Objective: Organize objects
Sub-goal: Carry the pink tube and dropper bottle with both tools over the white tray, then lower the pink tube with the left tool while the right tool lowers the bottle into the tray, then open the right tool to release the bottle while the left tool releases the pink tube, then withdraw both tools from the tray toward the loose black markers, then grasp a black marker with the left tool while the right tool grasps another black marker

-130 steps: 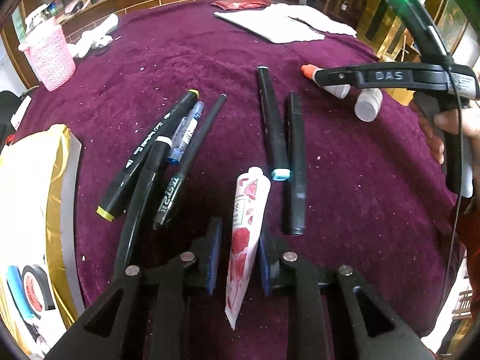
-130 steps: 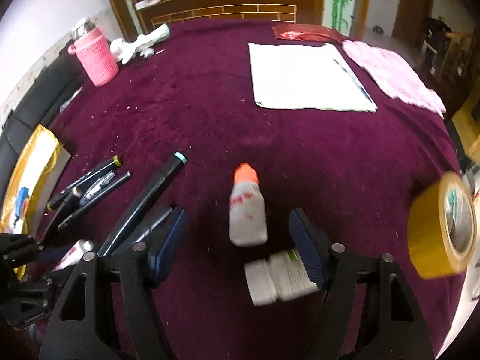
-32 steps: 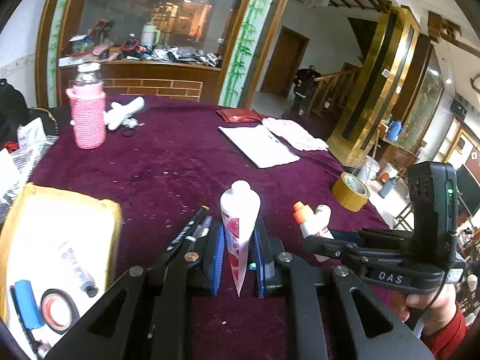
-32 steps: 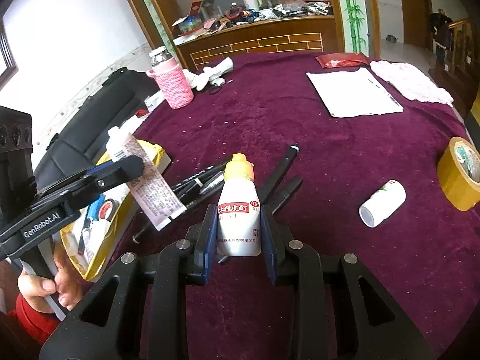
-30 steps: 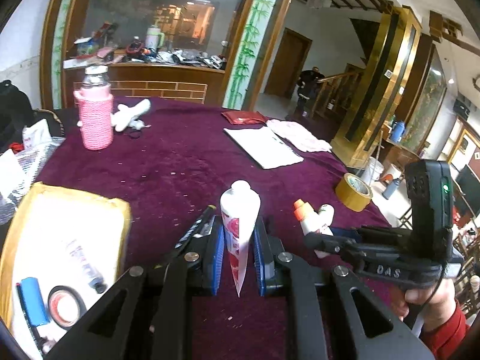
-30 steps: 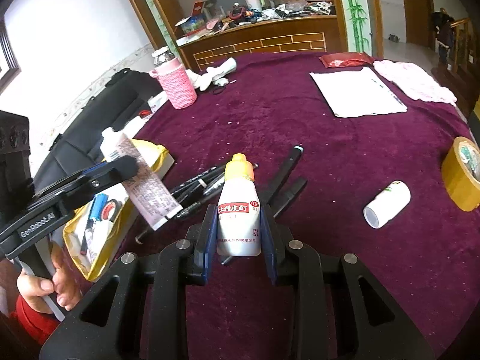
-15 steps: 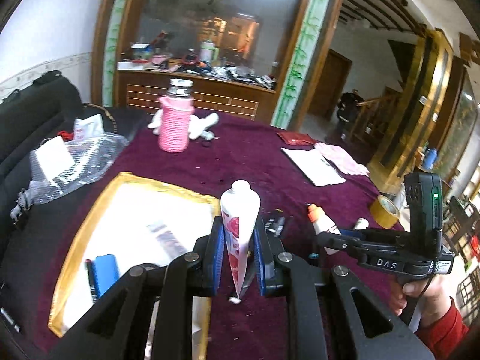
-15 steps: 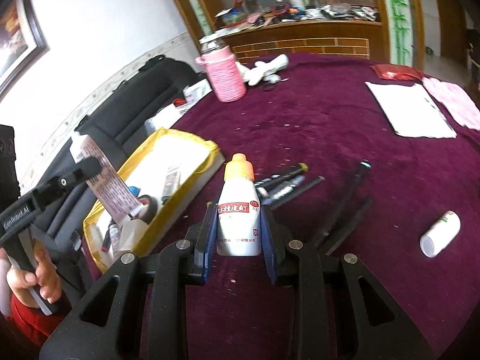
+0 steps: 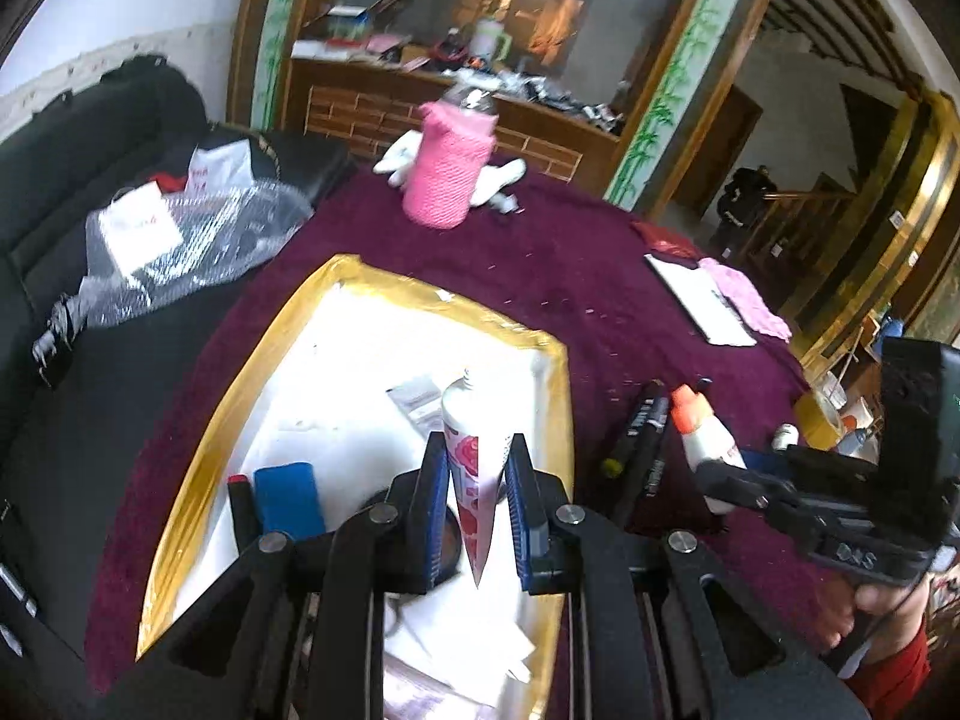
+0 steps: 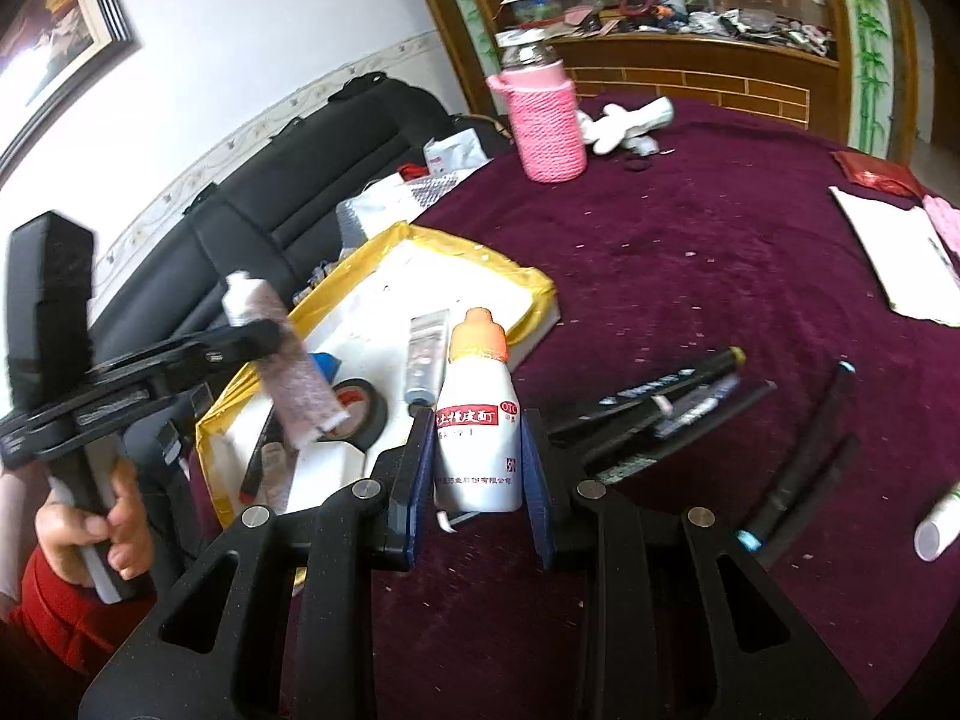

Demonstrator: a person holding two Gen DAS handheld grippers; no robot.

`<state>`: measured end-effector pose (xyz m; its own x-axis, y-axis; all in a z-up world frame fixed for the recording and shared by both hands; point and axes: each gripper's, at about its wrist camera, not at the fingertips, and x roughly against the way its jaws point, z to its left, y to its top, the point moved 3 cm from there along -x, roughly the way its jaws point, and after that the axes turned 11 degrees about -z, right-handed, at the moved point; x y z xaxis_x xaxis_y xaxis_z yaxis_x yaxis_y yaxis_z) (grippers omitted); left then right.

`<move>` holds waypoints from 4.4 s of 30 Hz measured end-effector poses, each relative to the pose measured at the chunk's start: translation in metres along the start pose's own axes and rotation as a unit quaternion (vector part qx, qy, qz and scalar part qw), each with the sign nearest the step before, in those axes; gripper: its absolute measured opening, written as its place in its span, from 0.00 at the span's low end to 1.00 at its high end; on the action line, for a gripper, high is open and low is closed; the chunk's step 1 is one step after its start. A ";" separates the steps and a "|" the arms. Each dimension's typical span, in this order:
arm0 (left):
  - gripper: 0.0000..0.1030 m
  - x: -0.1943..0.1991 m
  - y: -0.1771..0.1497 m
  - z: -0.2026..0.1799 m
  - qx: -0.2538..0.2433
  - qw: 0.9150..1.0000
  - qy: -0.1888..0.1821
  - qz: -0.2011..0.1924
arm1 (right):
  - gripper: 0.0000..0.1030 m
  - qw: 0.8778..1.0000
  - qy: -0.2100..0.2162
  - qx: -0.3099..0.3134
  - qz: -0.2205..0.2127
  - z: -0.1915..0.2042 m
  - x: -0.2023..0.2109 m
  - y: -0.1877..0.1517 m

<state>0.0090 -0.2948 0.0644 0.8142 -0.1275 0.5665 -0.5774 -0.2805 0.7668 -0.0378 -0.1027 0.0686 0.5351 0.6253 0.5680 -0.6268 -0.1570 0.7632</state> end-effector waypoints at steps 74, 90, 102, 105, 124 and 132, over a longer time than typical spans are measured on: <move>0.75 -0.020 -0.002 -0.018 0.006 0.998 0.049 0.050 | 0.70 0.989 -0.127 -0.053 -0.056 -0.100 0.047 -0.028; 0.74 -0.067 -0.054 -0.132 -0.120 0.986 -0.010 0.115 | 0.70 0.984 -0.127 -0.102 -0.067 -0.144 0.085 -0.060; 0.44 -0.097 -0.075 -0.136 -0.179 0.973 0.010 0.146 | 0.70 0.986 -0.110 -0.115 -0.054 -0.152 0.074 -0.065; 0.41 -0.107 -0.078 -0.135 -0.176 0.972 0.010 0.155 | 0.70 0.986 -0.107 -0.115 -0.051 -0.153 0.072 -0.064; 0.13 -0.059 -0.109 -0.135 -0.130 0.974 -0.044 0.181 | 0.69 0.988 -0.089 -0.123 0.006 -0.138 0.047 -0.071; 0.14 -0.066 -0.107 -0.139 -0.142 0.974 -0.038 0.172 | 0.39 0.986 -0.147 -0.053 0.055 -0.122 0.016 -0.070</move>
<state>0.0086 -0.1239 -0.0124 0.5660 -0.2399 0.7887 -0.8015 0.0640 0.5946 -0.0541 0.0117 -0.0131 0.5908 0.3585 0.7228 -0.7383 -0.1210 0.6635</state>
